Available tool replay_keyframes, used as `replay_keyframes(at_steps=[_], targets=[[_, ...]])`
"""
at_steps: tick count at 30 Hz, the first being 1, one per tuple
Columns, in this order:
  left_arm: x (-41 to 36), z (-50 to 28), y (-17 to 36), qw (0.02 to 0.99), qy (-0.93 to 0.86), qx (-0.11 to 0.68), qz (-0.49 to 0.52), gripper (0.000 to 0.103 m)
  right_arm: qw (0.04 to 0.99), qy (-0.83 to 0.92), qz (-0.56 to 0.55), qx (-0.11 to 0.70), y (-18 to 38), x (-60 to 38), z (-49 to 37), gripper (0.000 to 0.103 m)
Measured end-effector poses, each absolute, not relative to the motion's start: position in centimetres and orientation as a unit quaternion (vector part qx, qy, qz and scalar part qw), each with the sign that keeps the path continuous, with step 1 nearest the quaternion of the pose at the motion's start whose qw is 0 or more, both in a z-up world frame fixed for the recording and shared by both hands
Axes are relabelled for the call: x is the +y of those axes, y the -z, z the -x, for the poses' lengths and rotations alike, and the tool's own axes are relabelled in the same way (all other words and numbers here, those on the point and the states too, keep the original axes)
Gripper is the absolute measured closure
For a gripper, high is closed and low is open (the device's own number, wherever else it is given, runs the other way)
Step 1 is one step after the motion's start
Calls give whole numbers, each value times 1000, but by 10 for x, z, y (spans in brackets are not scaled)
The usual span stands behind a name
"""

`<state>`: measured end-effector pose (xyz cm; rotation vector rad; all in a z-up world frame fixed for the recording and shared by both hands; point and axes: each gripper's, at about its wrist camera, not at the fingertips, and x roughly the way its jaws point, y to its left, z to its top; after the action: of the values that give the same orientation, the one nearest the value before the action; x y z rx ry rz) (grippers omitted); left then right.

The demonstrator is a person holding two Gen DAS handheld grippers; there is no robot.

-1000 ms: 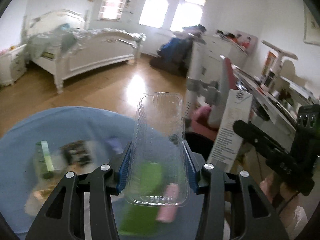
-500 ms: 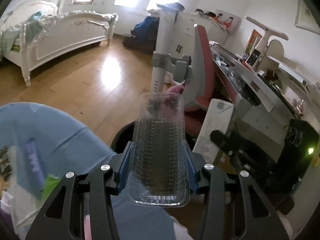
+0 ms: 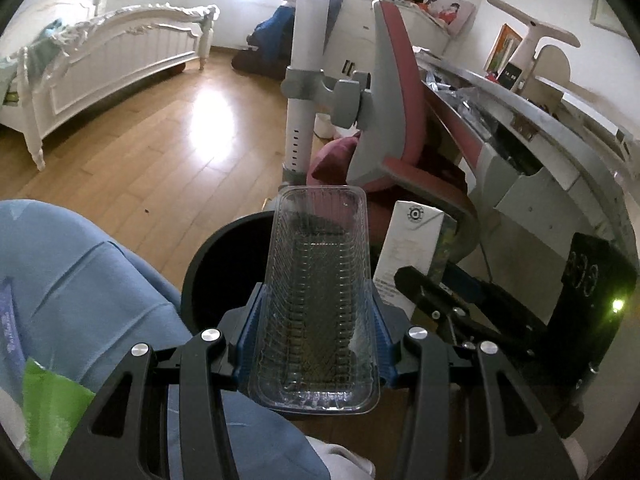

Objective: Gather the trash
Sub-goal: 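Carry the plastic tray and milk carton with both tools over the bin, then open both tools to drop the tray and carton into the bin, then grasp the purple spray bottle with the left tool while the right tool grasps the pink hair roller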

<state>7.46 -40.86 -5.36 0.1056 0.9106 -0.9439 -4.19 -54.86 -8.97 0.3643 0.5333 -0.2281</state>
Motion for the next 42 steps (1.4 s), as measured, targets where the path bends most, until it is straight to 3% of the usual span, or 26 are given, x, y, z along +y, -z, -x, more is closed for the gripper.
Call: replay_keyframes(at_steps=[13, 15, 19, 30, 39, 41, 42], targets=[[-415, -81, 60, 785, 438, 435, -47, 53, 933, 110, -190, 284, 99, -550, 25, 51], [-414, -82, 62, 782, 440, 440, -41, 52, 932, 112, -193, 285, 98, -551, 23, 45], [-411, -81, 59, 781, 444, 438, -36, 32, 931, 118, -199, 282, 96, -554, 21, 29], [-356, -67, 25, 806, 430, 407, -13, 32, 935, 86, -192, 286, 75, -520, 20, 28], [-228, -74, 20, 854, 332, 400, -3, 32, 919, -41, -202, 336, 58, -443, -4, 27], [-199, -82, 29, 858, 306, 413, 2, 32, 908, -64, -205, 360, 62, -419, -12, 30], [-184, -87, 35, 859, 290, 422, -1, 32, 904, -71, -203, 370, 63, -410, -16, 40]])
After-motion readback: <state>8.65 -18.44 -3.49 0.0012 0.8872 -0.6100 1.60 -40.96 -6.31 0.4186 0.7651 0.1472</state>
